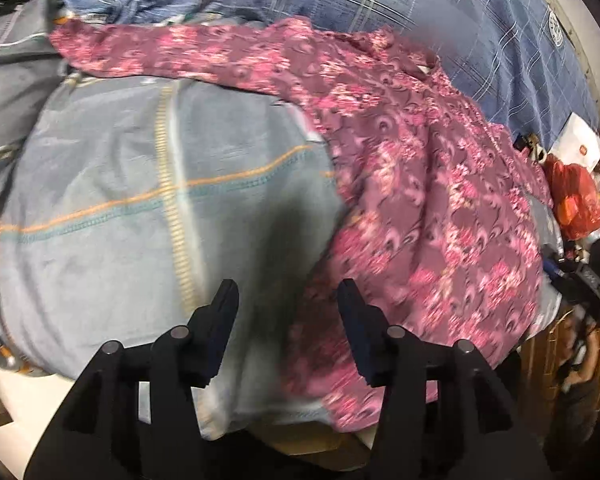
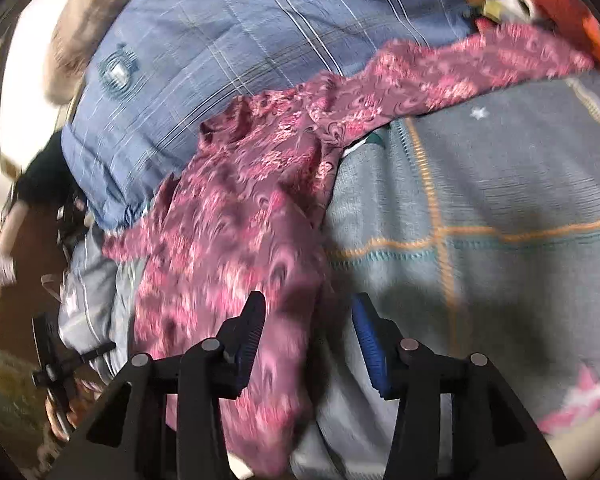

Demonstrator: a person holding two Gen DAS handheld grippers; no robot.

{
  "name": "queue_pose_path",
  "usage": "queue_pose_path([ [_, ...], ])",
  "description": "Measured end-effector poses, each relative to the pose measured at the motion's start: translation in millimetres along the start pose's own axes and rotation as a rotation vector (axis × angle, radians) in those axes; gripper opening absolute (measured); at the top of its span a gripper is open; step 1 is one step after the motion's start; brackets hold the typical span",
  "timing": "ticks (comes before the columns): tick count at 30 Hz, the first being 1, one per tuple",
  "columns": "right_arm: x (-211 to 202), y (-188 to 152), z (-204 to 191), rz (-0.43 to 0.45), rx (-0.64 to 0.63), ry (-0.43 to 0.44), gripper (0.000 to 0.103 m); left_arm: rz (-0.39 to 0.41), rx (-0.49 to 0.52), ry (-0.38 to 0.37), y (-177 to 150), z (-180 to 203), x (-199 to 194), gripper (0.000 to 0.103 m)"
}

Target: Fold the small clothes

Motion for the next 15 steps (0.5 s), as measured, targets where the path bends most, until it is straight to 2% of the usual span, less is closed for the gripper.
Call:
queue_pose_path([
  [2,22,0,5,-0.041,0.051,0.089,0.046,-0.017,-0.007,-0.031,8,6,6,0.05],
  [3,31,-4,3,-0.063,0.062,0.129,0.02,-0.019,-0.005,-0.037,11,8,7,0.05],
  [4,35,-6,-3,-0.082,0.045,0.172,0.005,-0.016,-0.001,-0.032,11,9,7,0.05],
  [5,27,-7,-14,-0.069,-0.003,0.178,0.005,-0.008,0.007,-0.014,12,9,7,0.05],
  [7,-1,0,-35,0.031,-0.111,0.159,0.002,0.005,0.018,0.02,16,7,7,0.05],
  [8,-22,4,-45,0.099,-0.171,0.124,0.002,0.008,0.018,0.032,20,7,9,0.05],
  [9,-36,8,-51,0.145,-0.219,0.05,0.002,0.007,0.014,0.033,25,6,11,0.05],
  [10,-43,11,-50,0.162,-0.236,-0.003,0.0,0.004,0.008,0.03,34,6,15,0.05],
  [12,-43,16,-32,0.124,-0.208,-0.154,0.0,-0.006,-0.005,0.022,46,6,21,0.051],
  [13,-40,16,-19,0.095,-0.172,-0.202,0.0,-0.016,-0.017,0.011,54,7,25,0.051],
  [14,-38,16,-7,0.074,-0.123,-0.219,0.0,-0.035,-0.035,-0.01,65,9,33,0.053],
  [15,-40,13,2,0.074,-0.077,-0.209,0.006,-0.048,-0.045,-0.023,70,11,37,0.054],
])
Point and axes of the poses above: each gripper's, at about its wrist camera, not at the fingertips, and x roughly the way its jaws point, z to its right, y to its top, the point moved 2 cm from there along x, roughly the way its jaws point, and after that the axes turned 13 degrees about y, right-handed, at the moved point
